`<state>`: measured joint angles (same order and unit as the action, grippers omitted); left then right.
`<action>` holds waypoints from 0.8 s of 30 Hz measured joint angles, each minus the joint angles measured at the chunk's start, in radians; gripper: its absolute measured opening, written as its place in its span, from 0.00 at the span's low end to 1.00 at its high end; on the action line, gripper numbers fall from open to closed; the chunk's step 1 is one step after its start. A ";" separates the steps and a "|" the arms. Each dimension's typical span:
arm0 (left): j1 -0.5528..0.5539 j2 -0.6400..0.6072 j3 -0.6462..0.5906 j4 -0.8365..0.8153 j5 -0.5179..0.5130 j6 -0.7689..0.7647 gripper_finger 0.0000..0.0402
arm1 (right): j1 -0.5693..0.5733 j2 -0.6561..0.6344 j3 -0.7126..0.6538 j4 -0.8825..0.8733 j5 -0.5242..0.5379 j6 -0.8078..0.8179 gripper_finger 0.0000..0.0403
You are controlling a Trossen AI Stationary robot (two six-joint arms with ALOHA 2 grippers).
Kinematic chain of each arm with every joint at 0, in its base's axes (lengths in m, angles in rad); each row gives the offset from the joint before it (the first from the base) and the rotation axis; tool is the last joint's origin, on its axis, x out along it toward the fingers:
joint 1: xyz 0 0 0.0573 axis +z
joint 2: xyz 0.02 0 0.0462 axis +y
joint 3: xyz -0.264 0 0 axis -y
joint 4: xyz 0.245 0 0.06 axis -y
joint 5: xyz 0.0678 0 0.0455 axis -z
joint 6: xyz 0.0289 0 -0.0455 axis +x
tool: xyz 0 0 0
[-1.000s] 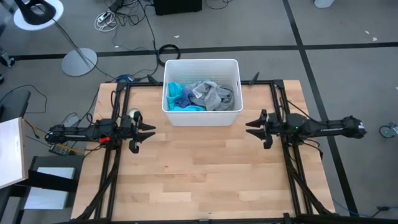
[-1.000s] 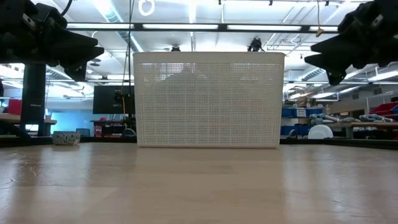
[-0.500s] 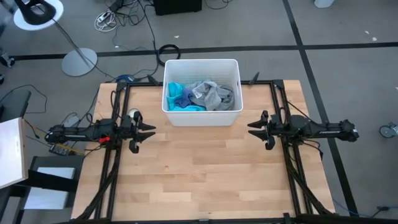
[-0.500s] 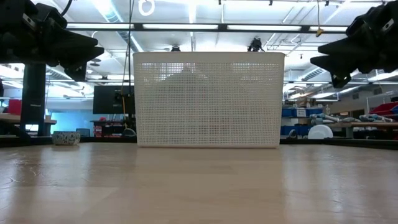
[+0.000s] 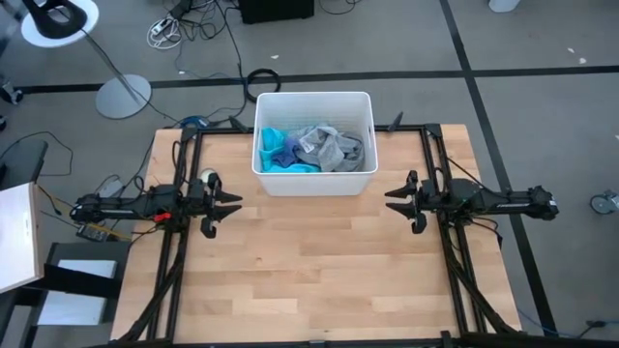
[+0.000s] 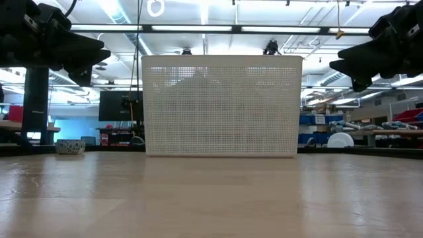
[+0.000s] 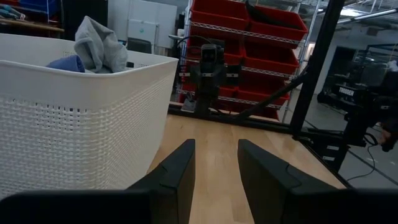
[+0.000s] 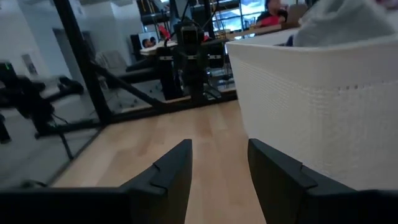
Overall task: Sort clothes
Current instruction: Return to home position
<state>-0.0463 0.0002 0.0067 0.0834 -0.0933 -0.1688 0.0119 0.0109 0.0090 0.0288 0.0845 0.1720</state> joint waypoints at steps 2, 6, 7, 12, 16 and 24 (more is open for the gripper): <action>0.000 0.000 0.000 0.000 0.000 0.000 0.32 | -0.002 0.000 0.000 0.002 0.018 -0.088 0.39; 0.000 0.000 0.000 0.000 0.000 0.000 0.32 | -0.013 0.000 0.004 0.017 0.206 -0.216 0.39; 0.000 0.000 0.000 0.000 0.000 0.000 0.32 | -0.017 0.000 0.004 0.023 0.288 -0.218 0.39; 0.000 0.000 0.000 0.000 0.000 0.000 0.32 | -0.023 0.000 0.005 0.026 0.654 -0.215 0.39; 0.000 0.000 0.000 0.000 0.000 0.000 0.32 | -0.023 0.000 0.003 0.038 0.728 -0.226 0.39; 0.000 0.000 0.000 0.000 0.000 0.000 0.32 | -0.023 0.000 0.003 0.049 0.727 -0.227 0.39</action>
<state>-0.0463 0.0002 0.0067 0.0834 -0.0933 -0.1688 -0.0113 0.0109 0.0120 0.0776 0.8116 -0.0551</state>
